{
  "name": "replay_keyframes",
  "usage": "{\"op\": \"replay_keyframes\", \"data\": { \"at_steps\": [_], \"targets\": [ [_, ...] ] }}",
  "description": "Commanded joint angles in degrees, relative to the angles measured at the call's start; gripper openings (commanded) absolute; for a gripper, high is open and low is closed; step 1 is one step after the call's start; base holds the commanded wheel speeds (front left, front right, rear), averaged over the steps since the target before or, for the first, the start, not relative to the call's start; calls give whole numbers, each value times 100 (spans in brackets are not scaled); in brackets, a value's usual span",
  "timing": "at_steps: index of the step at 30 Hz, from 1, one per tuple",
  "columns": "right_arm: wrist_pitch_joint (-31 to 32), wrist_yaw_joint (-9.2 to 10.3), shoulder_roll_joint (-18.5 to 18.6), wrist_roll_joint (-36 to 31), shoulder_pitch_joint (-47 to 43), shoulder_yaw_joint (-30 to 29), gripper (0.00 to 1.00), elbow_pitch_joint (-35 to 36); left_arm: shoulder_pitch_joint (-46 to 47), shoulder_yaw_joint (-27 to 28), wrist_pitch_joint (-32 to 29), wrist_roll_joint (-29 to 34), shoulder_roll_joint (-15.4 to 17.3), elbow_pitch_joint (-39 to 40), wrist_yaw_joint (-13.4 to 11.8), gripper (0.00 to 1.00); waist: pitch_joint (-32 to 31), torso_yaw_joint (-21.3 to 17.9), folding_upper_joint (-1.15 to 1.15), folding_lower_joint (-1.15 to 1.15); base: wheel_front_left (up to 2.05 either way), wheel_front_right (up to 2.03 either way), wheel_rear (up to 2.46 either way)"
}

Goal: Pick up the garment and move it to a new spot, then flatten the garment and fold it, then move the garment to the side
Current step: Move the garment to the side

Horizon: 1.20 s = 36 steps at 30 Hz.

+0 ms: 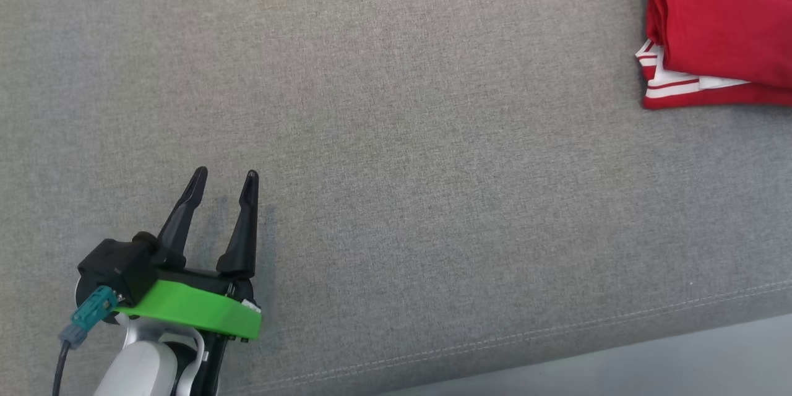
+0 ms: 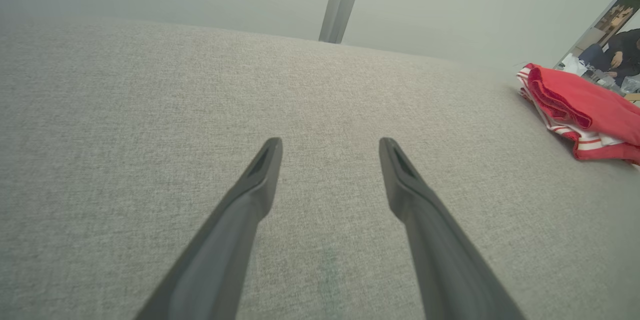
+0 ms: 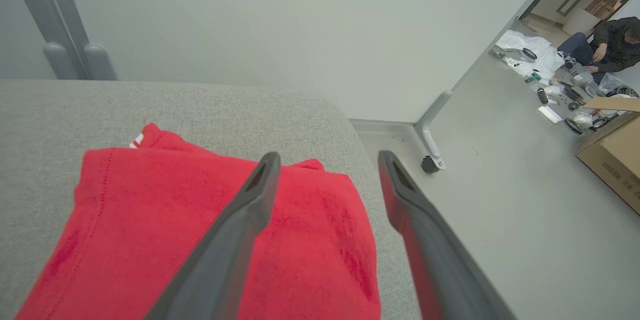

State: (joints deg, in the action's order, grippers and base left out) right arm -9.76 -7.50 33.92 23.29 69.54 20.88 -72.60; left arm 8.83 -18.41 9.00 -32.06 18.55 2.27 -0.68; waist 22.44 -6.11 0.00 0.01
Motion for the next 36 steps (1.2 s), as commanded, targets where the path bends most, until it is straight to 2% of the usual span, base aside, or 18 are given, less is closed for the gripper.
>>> {"op": "replay_keyframes", "data": {
  "at_steps": [1,5,11,16,20,25,30,33,36],
  "targets": [
    [-110,2,-22,100,-65,-18,100,106,80,20,60,-85,-82,-55,34,100,-316,-31,0,-1,0,0,0],
    [-250,2,-234,327,-369,143,100,519,123,105,213,-207,-208,-319,8,100,-697,-35,0,-1,0,0,0],
    [-418,2,-420,659,-937,367,100,1313,38,340,391,-354,-429,-665,-227,100,-1207,-16,0,-1,0,0,0],
    [-455,2,-605,808,-1358,477,100,1809,-43,464,489,-235,-440,-753,-367,100,-1443,33,0,-1,0,0,0],
    [-486,2,-927,888,-1866,430,100,2418,-216,535,529,-136,-371,-844,-499,100,-1626,111,0,-1,0,0,0],
    [-510,2,-1225,785,-2491,61,100,2988,-384,495,466,-36,-287,-939,-627,100,-1721,314,0,-1,0,0,0],
    [-535,2,-1543,364,-3273,-538,100,3670,-551,535,430,-52,-244,-891,-735,100,-1750,540,0,-1,0,0,0],
    [-540,2,-1850,-84,-3820,-964,100,4108,-653,572,455,-78,-242,-836,-766,100,-1767,669,0,-1,0,0,0],
    [-422,2,-2316,-294,-4424,-1301,100,4533,-764,589,479,-93,-266,-758,-795,100,-1797,777,0,-1,0,0,0]
  ]
}}
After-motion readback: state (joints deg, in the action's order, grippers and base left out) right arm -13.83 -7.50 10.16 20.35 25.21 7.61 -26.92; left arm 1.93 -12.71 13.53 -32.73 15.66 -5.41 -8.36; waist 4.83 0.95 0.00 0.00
